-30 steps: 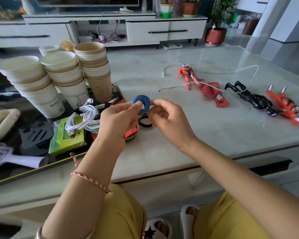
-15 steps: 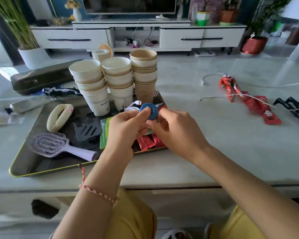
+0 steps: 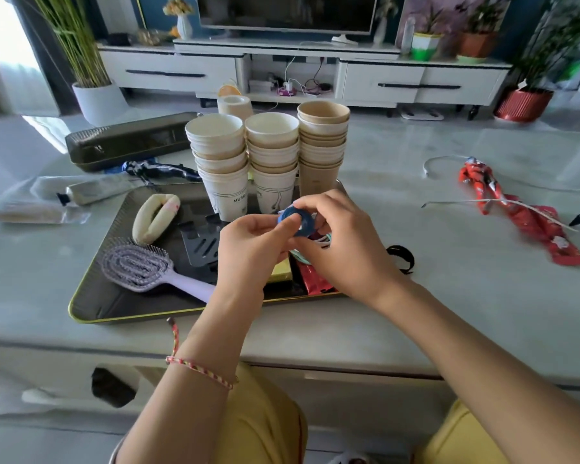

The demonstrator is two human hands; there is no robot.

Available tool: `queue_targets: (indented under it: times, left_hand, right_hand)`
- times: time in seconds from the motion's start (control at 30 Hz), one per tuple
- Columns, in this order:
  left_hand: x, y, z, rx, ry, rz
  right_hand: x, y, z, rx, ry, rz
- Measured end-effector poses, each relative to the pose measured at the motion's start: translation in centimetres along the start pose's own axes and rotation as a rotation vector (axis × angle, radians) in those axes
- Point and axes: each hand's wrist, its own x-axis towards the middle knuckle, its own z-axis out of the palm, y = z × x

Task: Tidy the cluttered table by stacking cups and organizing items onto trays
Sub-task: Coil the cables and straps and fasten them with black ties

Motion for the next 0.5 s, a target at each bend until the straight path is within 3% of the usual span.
queue_targets:
  times: [0.1, 0.2, 0.33, 0.5]
  left_hand:
    - [0.1, -0.2, -1.5, 0.133, 0.062, 0.118]
    - [-0.2, -0.9, -3.9, 0.305, 0.247, 0.260]
    - [-0.4, -2.3, -7.1, 0.448, 0.410, 0.294]
    - [0.0, -3.0, -8.0, 0.703, 0.310, 0.277]
  right_hand:
    - [0.7, -0.6, 0.8, -0.001, -0.027, 0.017]
    - [1.2, -1.3, 1.8, -0.023, -0.104, 0.000]
    - [1.7, -2.5, 2.7, -0.022, -0.195, -0.035]
    - [2.2, -3.7, 4.3, -0.029, -0.316, -0.084]
